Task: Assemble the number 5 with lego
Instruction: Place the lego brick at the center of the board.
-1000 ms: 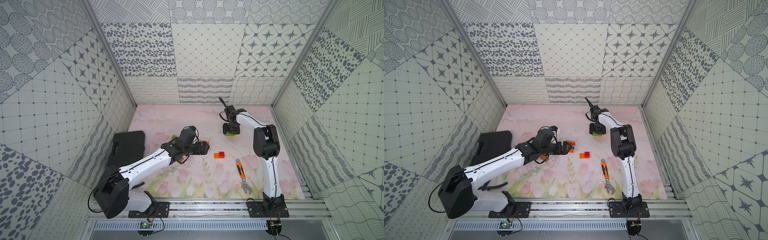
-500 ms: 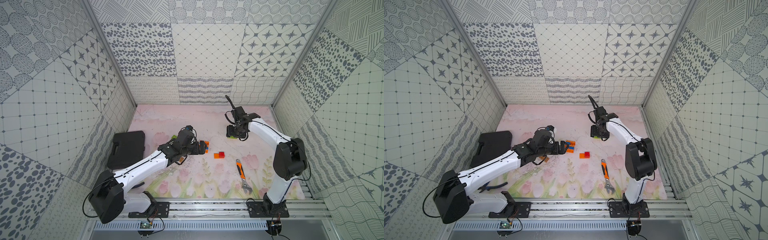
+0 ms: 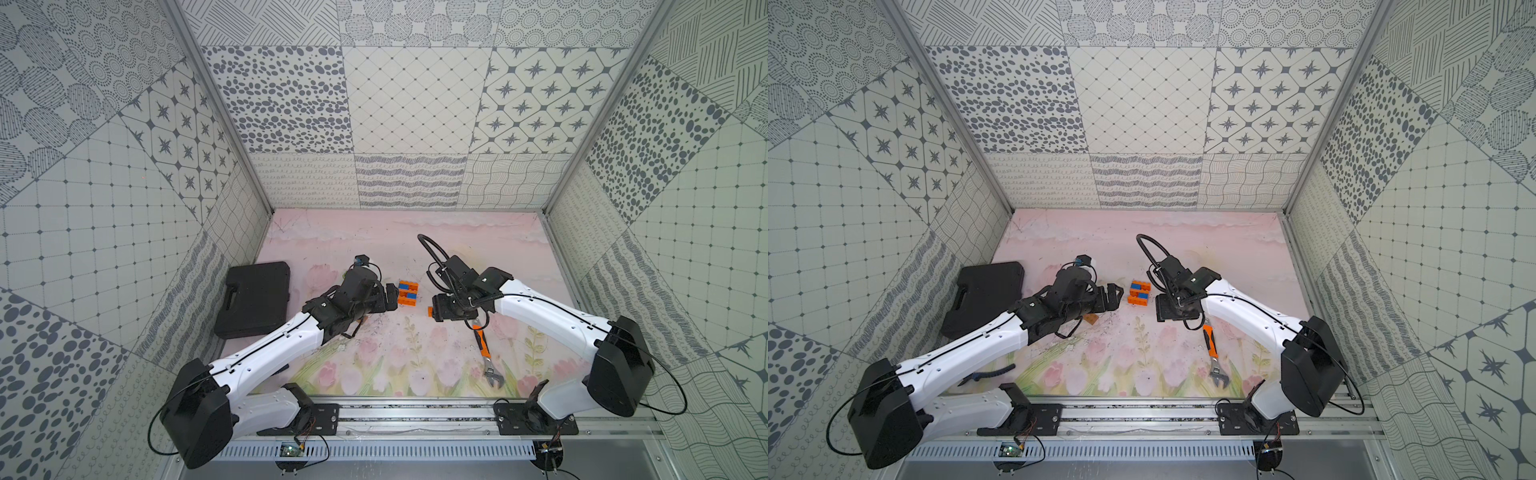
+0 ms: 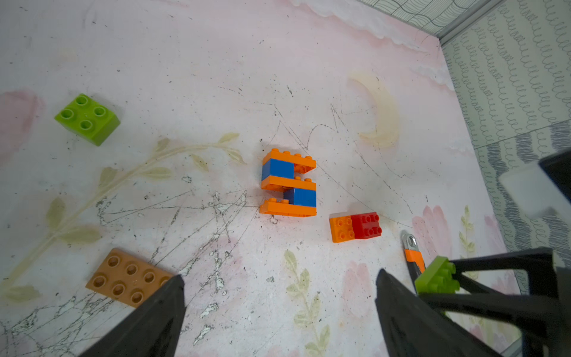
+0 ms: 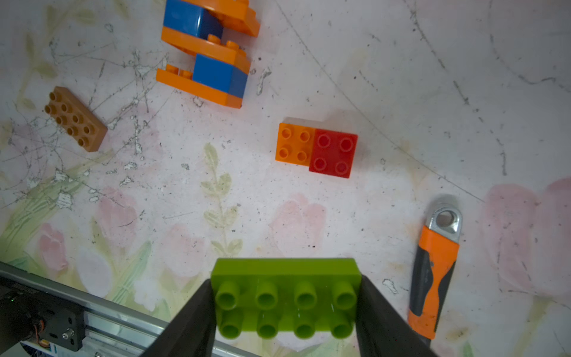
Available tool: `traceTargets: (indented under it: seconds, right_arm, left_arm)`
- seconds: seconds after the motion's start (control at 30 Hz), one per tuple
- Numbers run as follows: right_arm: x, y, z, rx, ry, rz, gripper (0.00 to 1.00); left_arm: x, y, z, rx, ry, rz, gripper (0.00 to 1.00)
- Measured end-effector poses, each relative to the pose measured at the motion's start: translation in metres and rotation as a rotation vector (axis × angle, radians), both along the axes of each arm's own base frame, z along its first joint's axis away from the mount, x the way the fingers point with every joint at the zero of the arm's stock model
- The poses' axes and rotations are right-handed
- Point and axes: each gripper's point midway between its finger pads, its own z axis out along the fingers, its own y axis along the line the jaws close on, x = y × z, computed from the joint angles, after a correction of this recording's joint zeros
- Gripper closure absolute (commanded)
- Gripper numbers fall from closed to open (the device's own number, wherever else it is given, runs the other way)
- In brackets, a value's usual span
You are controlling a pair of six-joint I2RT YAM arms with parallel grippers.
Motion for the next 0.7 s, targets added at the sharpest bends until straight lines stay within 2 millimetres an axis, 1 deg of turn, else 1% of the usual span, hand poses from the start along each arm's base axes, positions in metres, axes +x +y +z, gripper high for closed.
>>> traceTargets:
  seconds: [0.13,0.23,0.4,0.6,0.7]
  right_arm:
    - [-0.016,0.005,-0.015,-0.006,0.034,-0.01,0.45]
    - [-0.023,0.006,-0.025,-0.007,0.052,-0.027,0.45]
    - [-0.026,0.01,-0.048,-0.014,0.095,-0.063,0.44]
    - [-0.026,0.015,-0.082,-0.06,0.158,-0.083,0.41]
    - [-0.026,0.015,-0.092,-0.081,0.172,-0.092,0.39]
  left_arm:
    - [0.002,0.009,0.0,0.001,-0.006,0.032,0.01]
    - [0.003,0.017,-0.001,0.001,-0.01,0.058,0.01]
    - [0.002,0.03,-0.004,-0.005,-0.01,0.093,0.01]
    - [0.001,0.042,-0.009,-0.01,0.002,0.13,0.01]
    - [0.002,0.047,-0.011,-0.006,0.009,0.143,0.01]
